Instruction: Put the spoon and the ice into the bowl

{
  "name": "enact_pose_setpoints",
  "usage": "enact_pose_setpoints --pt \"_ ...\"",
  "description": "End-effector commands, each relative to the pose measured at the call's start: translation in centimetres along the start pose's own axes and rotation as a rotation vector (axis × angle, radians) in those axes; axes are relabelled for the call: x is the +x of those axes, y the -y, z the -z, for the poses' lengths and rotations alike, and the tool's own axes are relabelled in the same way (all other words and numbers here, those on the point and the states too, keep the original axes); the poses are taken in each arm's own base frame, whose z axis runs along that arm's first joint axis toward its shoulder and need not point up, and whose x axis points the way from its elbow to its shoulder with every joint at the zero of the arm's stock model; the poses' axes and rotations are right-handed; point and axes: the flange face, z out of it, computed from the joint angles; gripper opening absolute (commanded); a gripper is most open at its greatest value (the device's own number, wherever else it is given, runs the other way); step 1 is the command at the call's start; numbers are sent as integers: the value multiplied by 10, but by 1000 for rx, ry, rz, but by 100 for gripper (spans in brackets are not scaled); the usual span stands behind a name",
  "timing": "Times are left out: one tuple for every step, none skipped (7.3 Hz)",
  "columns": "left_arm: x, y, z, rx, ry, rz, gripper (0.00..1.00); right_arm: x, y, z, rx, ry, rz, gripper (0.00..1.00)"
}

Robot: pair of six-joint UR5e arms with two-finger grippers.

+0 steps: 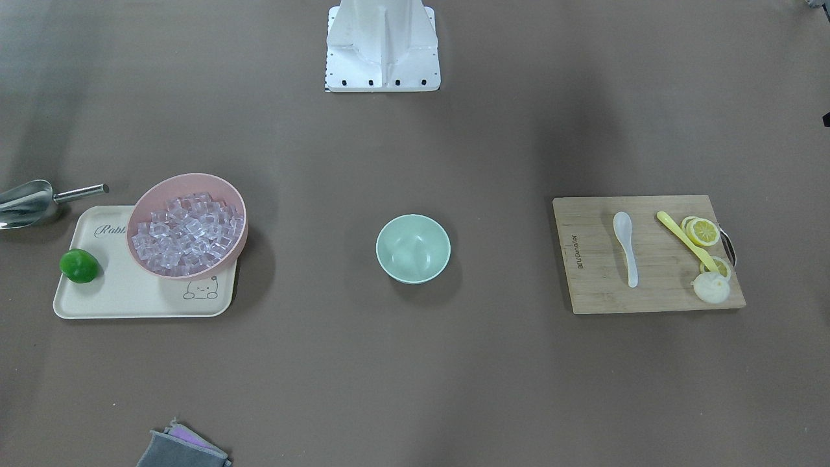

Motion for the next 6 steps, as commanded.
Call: enact_pose_setpoints --pt "1 0 1 1 0 0 98 -1 0 1 3 0 2 100" --pt "4 1 5 10 2 -8 98 -2 1 2 5 0 6 100" --pt "11 -2 11 22 4 -21 98 -5 3 5 24 -2 42 100" --pt "16 0 17 34 12 -34 98 -5 3 5 76 -3 131 100" --pt "20 9 22 46 17 -47 98 -4 6 4 132 -4 186 100" --pt "33 27 37 95 18 -90 98 -5 9 5 196 -7 239 100"
